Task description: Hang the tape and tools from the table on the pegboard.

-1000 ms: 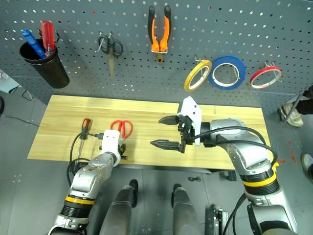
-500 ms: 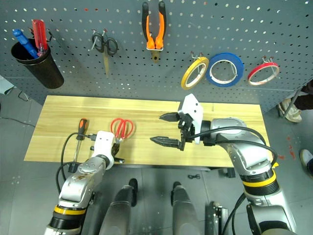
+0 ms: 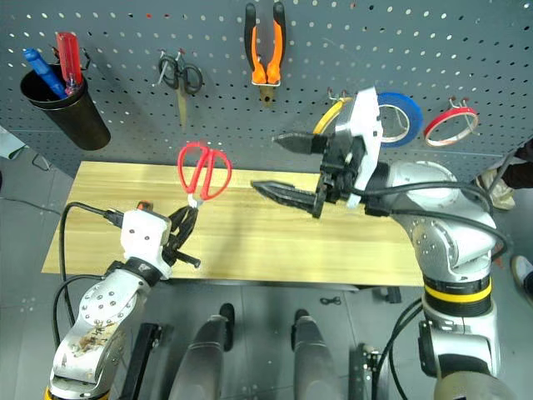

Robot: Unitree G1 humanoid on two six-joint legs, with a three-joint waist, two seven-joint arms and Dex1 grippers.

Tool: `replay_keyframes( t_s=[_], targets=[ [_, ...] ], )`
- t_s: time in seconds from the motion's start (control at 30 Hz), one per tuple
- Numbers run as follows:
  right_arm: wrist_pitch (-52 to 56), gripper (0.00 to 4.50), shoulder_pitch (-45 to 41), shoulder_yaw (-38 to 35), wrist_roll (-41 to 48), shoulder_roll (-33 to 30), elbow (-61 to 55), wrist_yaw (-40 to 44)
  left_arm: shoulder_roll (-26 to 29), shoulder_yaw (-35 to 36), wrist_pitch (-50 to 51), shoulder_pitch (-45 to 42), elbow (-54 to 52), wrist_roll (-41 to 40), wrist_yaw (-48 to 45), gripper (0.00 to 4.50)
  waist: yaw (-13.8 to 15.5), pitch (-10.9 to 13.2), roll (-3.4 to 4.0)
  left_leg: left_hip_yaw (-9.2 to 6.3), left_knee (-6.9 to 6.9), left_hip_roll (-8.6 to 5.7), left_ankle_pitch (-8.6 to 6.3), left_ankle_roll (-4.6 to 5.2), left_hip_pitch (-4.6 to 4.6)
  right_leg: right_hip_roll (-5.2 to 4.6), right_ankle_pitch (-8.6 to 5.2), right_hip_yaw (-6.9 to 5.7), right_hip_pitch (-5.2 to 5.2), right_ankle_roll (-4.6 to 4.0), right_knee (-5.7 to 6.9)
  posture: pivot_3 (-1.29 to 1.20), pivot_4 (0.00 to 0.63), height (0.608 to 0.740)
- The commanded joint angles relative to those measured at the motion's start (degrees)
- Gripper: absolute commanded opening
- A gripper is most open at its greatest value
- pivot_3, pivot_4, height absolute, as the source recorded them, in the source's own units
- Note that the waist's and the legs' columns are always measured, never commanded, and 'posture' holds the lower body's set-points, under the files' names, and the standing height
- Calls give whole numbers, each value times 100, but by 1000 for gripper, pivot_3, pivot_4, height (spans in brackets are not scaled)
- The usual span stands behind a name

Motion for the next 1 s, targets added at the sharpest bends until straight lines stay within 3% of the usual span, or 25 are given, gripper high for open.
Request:
replay_keyframes(
  t_s=[0.03,0.4,0.97,1.0],
  targets=[
    [-5,4500,-205,-202,185,75,-84,-207,-99,73,-169,-389,-303,268,235,108,23,-5,0,0,0,0,0,0,-1,0,0,-1,0,1,0,80,334,740],
    [-164,4500,-692,-90,90,257,204,-230,-190,253,-548,-1308,269,689,444,108,84,-21,0,-4,16,-4,1,1,-11,0,27,-6,0,-26,4,87,299,740],
    [-142,4500,-706,-36,11,112,200,-214,-302,181,-556,-1940,1499,746,287,108,79,-43,-5,-23,51,-5,2,2,-28,1,36,-21,1,-32,21,60,286,740],
    [-146,4500,-694,-38,2,106,197,-217,-323,202,-550,-1961,1528,747,302,608,81,-43,-5,-24,53,-5,2,2,-29,1,36,-23,1,-32,23,60,286,740]
  ],
)
